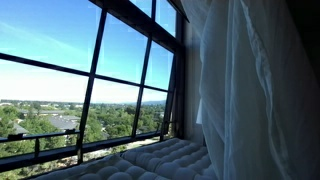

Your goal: Open the curtain

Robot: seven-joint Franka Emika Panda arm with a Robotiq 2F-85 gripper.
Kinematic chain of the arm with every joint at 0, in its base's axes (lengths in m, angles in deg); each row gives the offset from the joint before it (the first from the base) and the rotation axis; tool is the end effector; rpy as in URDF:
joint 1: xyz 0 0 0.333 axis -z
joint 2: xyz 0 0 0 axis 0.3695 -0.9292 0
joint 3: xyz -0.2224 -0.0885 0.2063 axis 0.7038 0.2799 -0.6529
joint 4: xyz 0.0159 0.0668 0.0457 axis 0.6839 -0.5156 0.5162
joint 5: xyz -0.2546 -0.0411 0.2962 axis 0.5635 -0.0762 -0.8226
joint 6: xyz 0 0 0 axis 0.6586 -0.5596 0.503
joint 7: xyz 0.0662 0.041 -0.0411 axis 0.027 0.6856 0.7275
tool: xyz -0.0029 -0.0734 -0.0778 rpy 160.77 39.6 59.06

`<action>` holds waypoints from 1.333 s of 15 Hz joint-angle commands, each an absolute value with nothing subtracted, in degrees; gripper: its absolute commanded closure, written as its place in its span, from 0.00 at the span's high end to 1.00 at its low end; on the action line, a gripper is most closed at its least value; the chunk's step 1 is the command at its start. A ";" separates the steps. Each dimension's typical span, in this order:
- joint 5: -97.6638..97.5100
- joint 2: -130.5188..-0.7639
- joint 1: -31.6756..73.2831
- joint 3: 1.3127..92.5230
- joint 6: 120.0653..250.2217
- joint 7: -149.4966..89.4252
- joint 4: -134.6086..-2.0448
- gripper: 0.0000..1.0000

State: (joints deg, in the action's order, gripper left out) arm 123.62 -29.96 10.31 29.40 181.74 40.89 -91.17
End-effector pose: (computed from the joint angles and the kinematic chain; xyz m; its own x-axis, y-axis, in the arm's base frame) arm 0.4562 0.2159 0.6948 0.3465 -0.2877 -0.8929 0.3284 0.9288 -0.1718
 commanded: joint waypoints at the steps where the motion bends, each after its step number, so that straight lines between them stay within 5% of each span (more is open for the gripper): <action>1: 123.39 -30.02 10.81 28.92 181.80 40.99 -91.01 0.01; 3: 123.39 -30.02 10.81 28.92 181.80 40.99 -91.01 0.01; 4: 123.67 -29.86 10.74 28.99 181.69 40.00 -91.13 0.26; 6: 123.50 -29.80 10.79 29.02 181.82 40.27 -91.29 0.33; 14: 123.52 -30.22 10.81 29.07 181.97 40.43 -91.23 0.94; 20: 124.32 -30.69 10.66 28.91 182.73 40.76 -90.72 1.00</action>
State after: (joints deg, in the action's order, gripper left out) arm 123.71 -30.54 10.30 29.33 181.79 40.74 -91.19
